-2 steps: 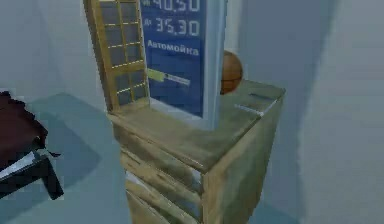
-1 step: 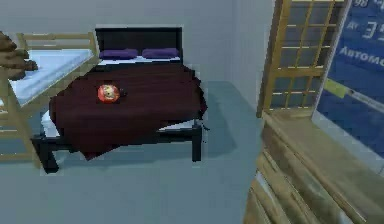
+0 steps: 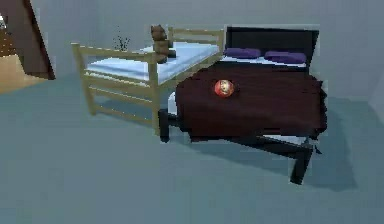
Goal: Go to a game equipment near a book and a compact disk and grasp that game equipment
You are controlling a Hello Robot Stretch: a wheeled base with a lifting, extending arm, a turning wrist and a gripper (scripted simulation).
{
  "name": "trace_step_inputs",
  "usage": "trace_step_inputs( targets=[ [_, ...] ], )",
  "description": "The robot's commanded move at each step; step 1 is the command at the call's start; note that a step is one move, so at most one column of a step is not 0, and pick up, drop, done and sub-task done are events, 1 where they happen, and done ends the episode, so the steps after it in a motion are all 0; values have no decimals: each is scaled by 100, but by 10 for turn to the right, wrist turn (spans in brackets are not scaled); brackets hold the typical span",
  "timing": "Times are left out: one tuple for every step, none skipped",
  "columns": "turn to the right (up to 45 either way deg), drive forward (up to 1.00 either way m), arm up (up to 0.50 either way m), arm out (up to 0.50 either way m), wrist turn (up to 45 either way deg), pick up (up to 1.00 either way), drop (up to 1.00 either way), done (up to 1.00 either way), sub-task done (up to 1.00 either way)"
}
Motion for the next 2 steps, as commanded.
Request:
trace_step_inputs(
  targets=[
    [450,0,0,0,0,0,0,0,0],
    [450,0,0,0,0,0,0,0,0]
  ],
)
